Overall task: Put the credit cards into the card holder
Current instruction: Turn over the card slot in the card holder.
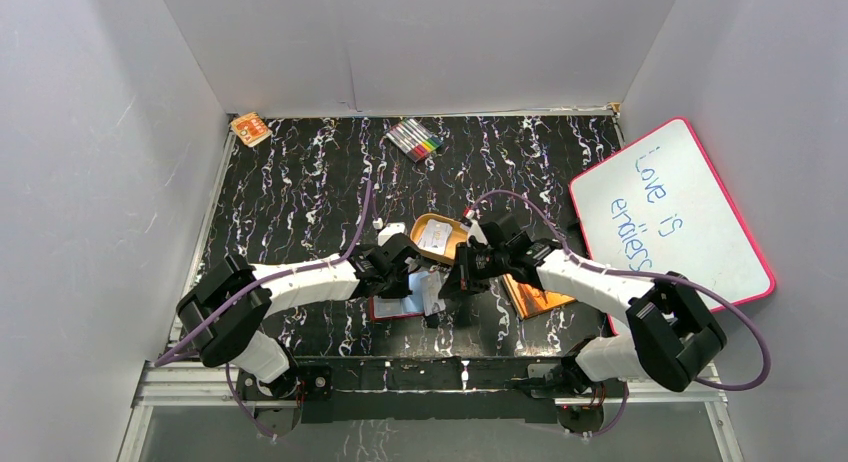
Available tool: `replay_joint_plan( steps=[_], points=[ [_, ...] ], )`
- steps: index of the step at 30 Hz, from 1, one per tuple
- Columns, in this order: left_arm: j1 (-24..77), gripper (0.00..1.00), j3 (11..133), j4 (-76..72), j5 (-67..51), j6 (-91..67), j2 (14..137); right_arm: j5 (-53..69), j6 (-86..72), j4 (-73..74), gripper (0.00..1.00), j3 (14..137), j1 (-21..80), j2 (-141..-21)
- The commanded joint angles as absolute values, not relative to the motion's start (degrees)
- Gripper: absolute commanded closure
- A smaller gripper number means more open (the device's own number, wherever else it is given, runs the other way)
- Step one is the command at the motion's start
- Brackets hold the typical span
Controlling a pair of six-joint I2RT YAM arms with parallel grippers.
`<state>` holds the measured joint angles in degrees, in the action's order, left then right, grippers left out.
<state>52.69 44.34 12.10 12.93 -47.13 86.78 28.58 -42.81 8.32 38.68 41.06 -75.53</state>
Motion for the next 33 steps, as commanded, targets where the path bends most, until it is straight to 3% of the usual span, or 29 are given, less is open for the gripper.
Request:
replay_joint_plan(
  steps=[1,33],
  points=[
    [52.9,1.0,41.7,18.6,15.2,-46.3,87.2,32.8,-45.8,4.4,1.0,40.1,39.9,-76.6],
    [52.9,1.0,41.1,19.0,15.7,-46.7,86.5,36.7,-51.1,2.0,1.0,36.9,36.9,-80.3]
  ],
)
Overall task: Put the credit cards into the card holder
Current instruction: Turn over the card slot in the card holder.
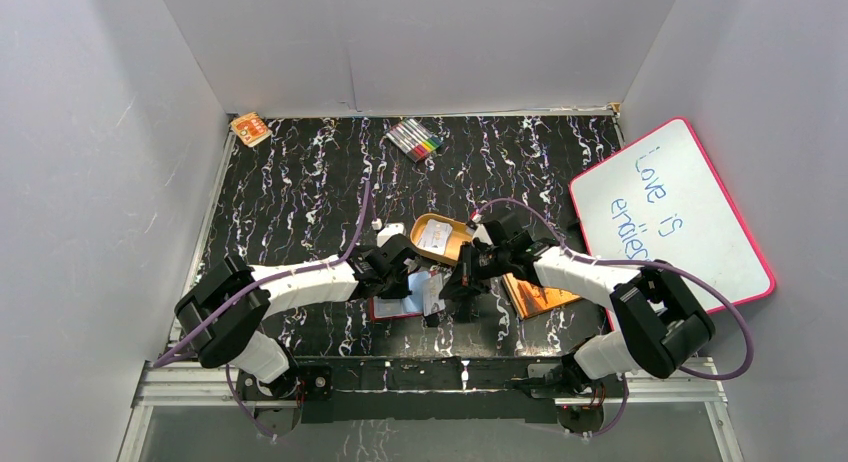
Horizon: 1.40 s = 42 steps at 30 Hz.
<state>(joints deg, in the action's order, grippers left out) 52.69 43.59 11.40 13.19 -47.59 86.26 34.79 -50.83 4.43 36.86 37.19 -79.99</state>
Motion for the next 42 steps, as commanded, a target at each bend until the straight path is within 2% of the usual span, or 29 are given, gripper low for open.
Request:
replay_joint_plan(
  steps=[1,31,34,39,42],
  points=[
    [52.9,1.0,41.1,19.0,15.7,-46.7,86.5,36.8,-51.1,1.9,1.0,36.9,36.9,-80.5],
    [52.9,1.0,42.8,20.5,16.5,-46.4,85.5,41.8,-50.7,-2.5,1.0,39.3,37.0,-88.7],
    [52.9,0.92,43.6,21.3,16.7,-46.1,84.9,42.2,-49.5,-2.0,1.0,40.3,37.1,-89.9],
    [52.9,0.69,45.6,23.4,17.3,-45.3,83.1,42.8,-47.5,-1.0,1.0,41.9,37.3,-91.6],
    [52.9,0.59,46.9,24.8,17.9,-44.7,82.0,42.8,-46.8,-0.7,1.0,42.6,37.4,-92.1]
  ],
)
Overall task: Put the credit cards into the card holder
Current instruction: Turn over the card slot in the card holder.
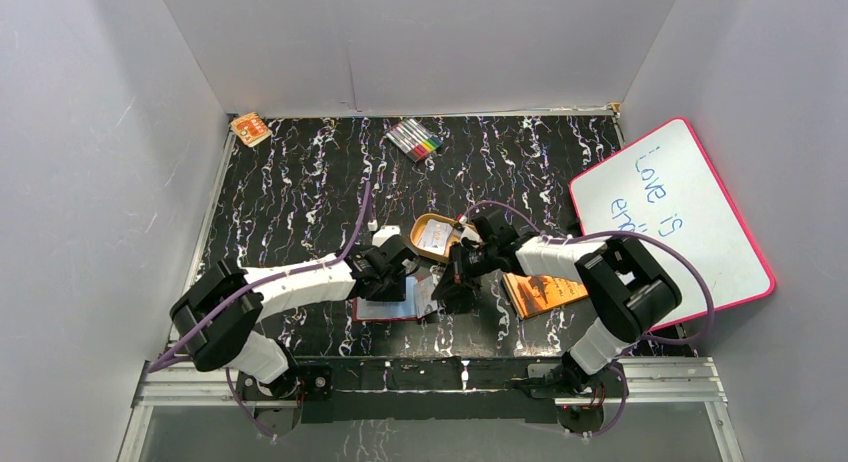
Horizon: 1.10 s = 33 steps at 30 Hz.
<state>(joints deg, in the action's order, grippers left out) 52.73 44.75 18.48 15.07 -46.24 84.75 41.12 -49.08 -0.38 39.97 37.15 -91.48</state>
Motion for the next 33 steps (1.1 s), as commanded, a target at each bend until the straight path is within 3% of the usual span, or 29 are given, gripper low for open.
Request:
replay_joint_plan(
  steps=[1,8,21,28,33],
  points=[
    [52.9,0.58,47.3,25.2,18.0,-44.6,81.7,42.9,-46.6,-0.7,1.0,42.7,37.4,-92.3],
    [52.9,0.48,48.9,26.3,18.5,-44.5,80.3,43.8,-46.3,-1.9,1.0,43.8,38.3,-93.9],
    [52.9,0.46,48.5,25.1,17.8,-43.4,85.6,43.8,-46.6,-3.6,1.0,43.8,39.9,-95.3],
    [52.9,0.55,47.5,24.1,18.2,-42.6,88.9,43.2,-46.3,-2.9,1.0,43.2,39.9,-94.1],
    [52.9,0.8,45.6,24.1,19.0,-42.9,89.6,39.6,-44.3,1.7,1.0,43.2,39.9,-91.4]
  ],
)
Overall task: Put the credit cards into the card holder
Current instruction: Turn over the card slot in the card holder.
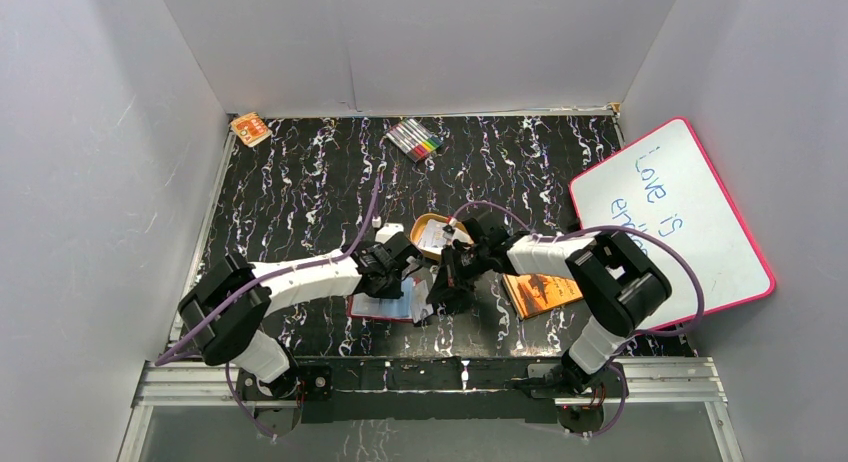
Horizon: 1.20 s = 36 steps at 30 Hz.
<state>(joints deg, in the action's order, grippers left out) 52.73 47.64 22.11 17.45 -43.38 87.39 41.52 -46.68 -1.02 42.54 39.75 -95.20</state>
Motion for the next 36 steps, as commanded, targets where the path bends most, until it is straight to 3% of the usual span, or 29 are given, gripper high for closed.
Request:
replay_joint_plan(
  steps=[1,7,36],
  points=[
    [52.9,0.84,45.3,24.1,19.0,-43.1,89.3,38.8,-44.0,2.7,1.0,43.2,39.9,-90.6],
    [52.9,1.0,44.0,24.2,19.6,-43.6,87.3,36.5,-42.5,6.6,1.0,43.9,39.9,-86.6],
    [52.9,1.0,42.3,24.0,20.1,-45.1,85.5,37.8,-41.7,7.5,1.0,50.3,44.0,-92.9]
  ],
)
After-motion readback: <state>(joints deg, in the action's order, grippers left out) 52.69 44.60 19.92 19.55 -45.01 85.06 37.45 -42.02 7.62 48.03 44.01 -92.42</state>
